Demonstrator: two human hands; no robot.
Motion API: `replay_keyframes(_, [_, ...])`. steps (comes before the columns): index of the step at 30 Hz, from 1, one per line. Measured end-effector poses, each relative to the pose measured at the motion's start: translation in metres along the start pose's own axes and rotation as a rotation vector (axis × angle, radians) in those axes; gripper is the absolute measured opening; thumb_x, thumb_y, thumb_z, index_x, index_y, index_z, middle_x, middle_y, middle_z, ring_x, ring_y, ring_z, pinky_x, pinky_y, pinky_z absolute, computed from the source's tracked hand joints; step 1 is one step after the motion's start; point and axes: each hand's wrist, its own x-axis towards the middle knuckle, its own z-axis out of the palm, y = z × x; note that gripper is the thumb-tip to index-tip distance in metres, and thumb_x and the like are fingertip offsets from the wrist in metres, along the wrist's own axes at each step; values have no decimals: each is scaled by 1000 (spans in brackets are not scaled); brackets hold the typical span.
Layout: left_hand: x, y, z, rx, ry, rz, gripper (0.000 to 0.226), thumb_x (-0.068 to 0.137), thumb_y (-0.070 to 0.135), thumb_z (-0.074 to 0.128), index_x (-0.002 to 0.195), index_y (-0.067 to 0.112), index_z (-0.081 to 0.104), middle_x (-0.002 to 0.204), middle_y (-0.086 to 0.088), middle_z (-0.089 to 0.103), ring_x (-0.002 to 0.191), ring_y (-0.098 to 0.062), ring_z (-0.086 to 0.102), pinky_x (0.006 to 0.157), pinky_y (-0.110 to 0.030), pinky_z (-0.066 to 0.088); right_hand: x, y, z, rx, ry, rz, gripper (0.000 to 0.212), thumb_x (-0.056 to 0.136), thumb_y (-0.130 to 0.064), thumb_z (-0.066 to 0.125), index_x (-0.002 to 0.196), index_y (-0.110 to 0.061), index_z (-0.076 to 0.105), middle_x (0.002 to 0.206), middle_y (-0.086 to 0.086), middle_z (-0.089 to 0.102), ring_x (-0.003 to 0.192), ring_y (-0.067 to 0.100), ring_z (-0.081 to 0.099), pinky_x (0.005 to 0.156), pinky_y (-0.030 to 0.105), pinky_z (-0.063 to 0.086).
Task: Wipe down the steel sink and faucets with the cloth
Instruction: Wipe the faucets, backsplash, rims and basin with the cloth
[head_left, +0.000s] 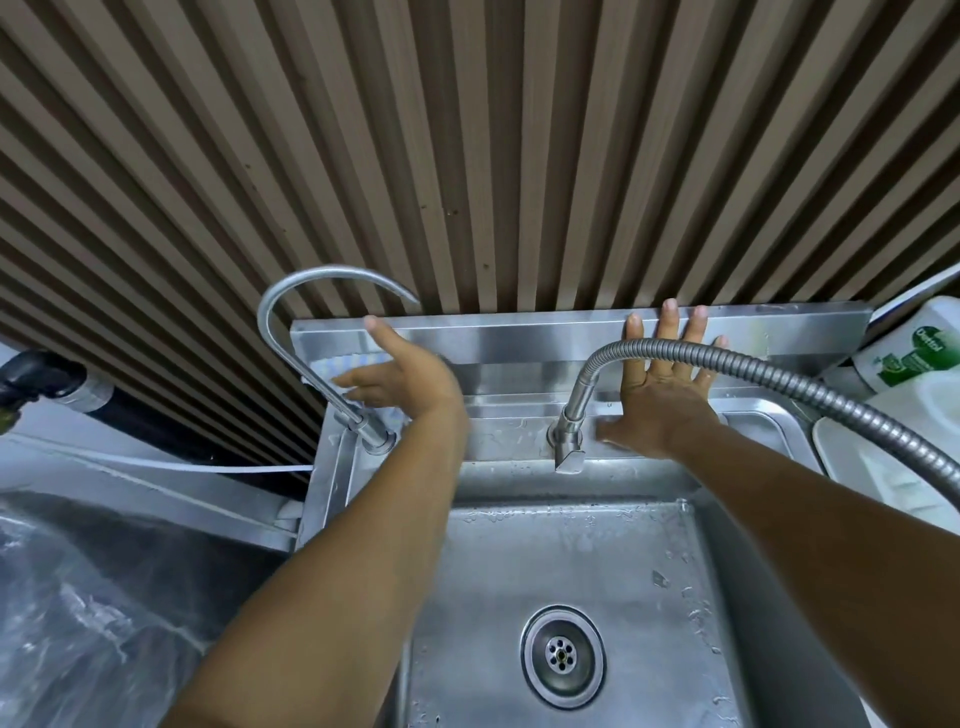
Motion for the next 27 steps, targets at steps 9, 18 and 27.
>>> replay_keyframes(9, [32, -54, -37, 632, -140, 833, 86, 100, 55, 32, 155, -3, -1, 158, -34, -12, 146, -50, -14, 118, -50, -12, 1, 0, 0, -12, -8, -6, 141, 76, -71, 63, 118, -26, -64, 129, 14, -67, 116, 44, -61, 98, 64, -32])
replay_keyframes(18, [-17, -63, 2, 1174, -582, 1846, 52, 103, 38, 26, 154, 27, 33, 163, -2, 25, 151, -33, 16, 114, -66, 7, 3, 2, 4, 2, 23, -8, 136, 79, -63, 61, 118, -27, -64, 128, 13, -67, 120, 44, -58, 107, 67, -25])
replay_keyframes(27, [10, -73, -27, 1089, -313, 1329, 62, 103, 42, 29, 157, 25, 3, 164, -3, -2, 152, -32, -3, 117, -61, -4, 4, 4, 8, 6, 45, -21, 138, 78, -64, 64, 124, -28, -61, 133, 12, -65, 119, 41, -61, 100, 62, -33])
